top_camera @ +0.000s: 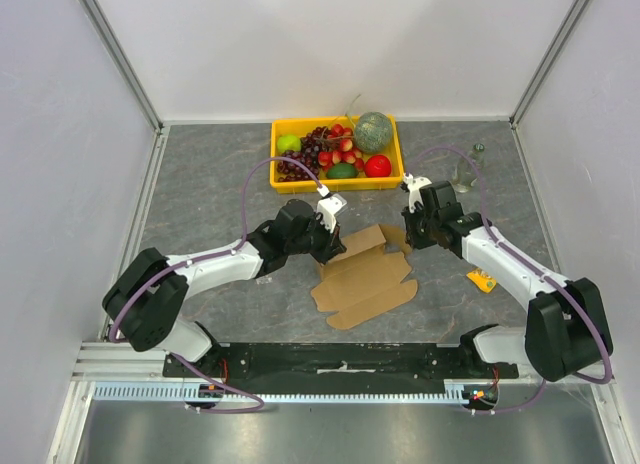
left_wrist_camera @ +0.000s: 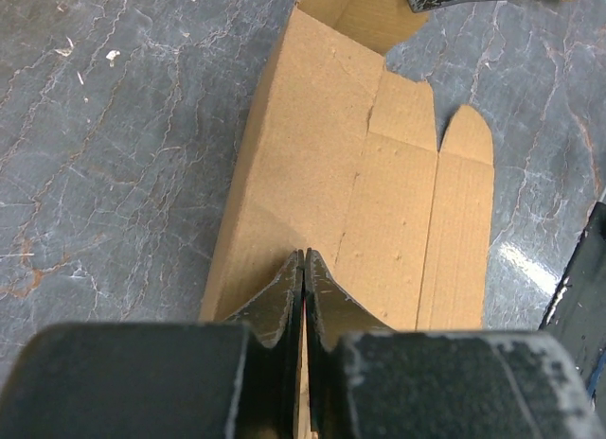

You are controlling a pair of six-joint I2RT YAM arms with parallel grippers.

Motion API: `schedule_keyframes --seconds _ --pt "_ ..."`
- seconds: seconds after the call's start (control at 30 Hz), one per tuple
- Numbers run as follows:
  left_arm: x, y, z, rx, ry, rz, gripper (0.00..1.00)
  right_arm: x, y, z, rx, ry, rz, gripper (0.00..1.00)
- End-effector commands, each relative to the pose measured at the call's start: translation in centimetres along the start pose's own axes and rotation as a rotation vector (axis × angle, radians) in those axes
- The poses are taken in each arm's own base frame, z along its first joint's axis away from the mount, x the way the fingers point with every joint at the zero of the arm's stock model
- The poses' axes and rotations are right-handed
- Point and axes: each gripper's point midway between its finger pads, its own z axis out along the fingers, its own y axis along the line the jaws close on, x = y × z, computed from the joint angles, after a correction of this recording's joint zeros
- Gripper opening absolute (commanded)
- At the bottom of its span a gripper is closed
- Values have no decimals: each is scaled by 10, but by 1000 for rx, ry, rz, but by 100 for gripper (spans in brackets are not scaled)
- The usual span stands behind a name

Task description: Fold the paper box

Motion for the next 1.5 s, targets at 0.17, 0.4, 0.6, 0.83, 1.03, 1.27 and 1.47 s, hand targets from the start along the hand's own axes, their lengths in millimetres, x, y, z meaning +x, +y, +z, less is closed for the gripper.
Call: schedule_keyframes --seconds 0.17,0.4,0.6,0.83,1.03,1.27,1.47 --pt "-15 4 -10 -53 -19 1 12 -44 7 -11 -34 -120 -41 6" --pt "-19 5 -12 -63 -29 3 17 -59 11 -19 -42 -134 -73 5" --pt "-20 6 -13 -67 -33 4 20 -62 20 -21 -79 -104 -62 5" --pt "-19 5 -12 -66 -31 3 22 -64 30 -26 -109 -81 -74 5" --pt "-20 5 -13 -66 -35 2 23 -64 37 -27 -137 -80 -71 5" --pt "-59 -2 -39 -87 -135 23 29 -54 21 -20 -56 -69 -82 3" --pt "-97 -20 -67 -49 -251 26 32 -42 16 -8 -34 -56 -82 0"
